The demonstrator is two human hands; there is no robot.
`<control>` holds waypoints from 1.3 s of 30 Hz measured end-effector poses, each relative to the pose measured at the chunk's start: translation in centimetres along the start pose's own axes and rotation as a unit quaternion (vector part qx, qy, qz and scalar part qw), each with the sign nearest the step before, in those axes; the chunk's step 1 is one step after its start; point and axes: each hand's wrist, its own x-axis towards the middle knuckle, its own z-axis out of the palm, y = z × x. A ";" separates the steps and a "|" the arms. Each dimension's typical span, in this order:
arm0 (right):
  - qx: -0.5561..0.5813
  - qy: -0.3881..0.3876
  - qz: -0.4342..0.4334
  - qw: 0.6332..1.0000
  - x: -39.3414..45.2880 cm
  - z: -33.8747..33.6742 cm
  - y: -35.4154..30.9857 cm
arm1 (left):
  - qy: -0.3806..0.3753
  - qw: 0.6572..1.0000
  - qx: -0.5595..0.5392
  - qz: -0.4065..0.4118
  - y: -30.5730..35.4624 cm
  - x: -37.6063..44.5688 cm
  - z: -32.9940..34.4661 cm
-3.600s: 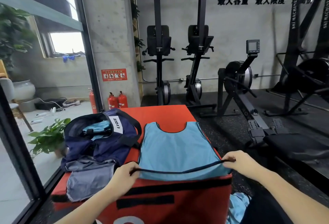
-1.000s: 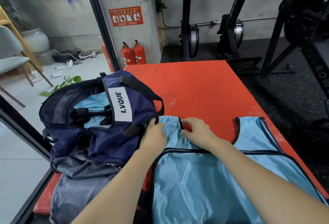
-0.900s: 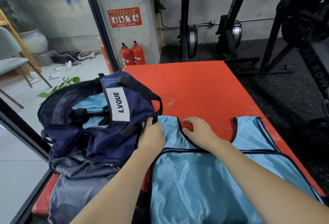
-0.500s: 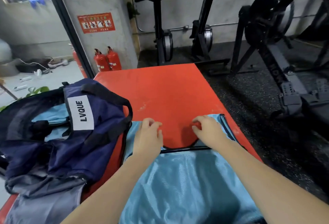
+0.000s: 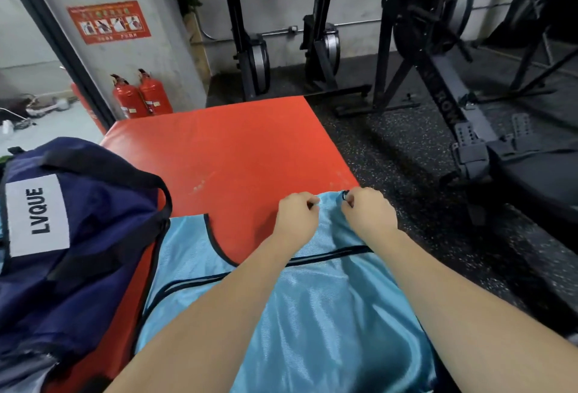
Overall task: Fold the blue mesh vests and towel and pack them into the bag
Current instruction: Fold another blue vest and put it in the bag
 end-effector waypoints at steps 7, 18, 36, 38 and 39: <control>0.104 0.035 -0.018 0.994 1.0 -0.3 1.6 | 0.022 0.998 0.041 0.039 -1.3 0.4 0.5; 0.033 0.009 -0.120 0.992 -1.6 -2.1 2.1 | -0.053 0.983 0.152 0.086 -3.3 -6.2 -7.2; 0.018 -0.147 -0.161 0.976 -7.8 -5.6 4.3 | -0.027 0.990 0.127 -0.057 -12.4 -16.0 -19.7; 0.056 -0.121 -0.144 0.981 -8.0 -6.2 4.4 | -0.007 0.991 0.122 -0.054 -12.0 -16.2 -20.2; 0.075 -0.105 -0.136 0.982 -8.1 -6.7 4.3 | 0.007 0.992 0.114 -0.053 -11.8 -16.2 -20.6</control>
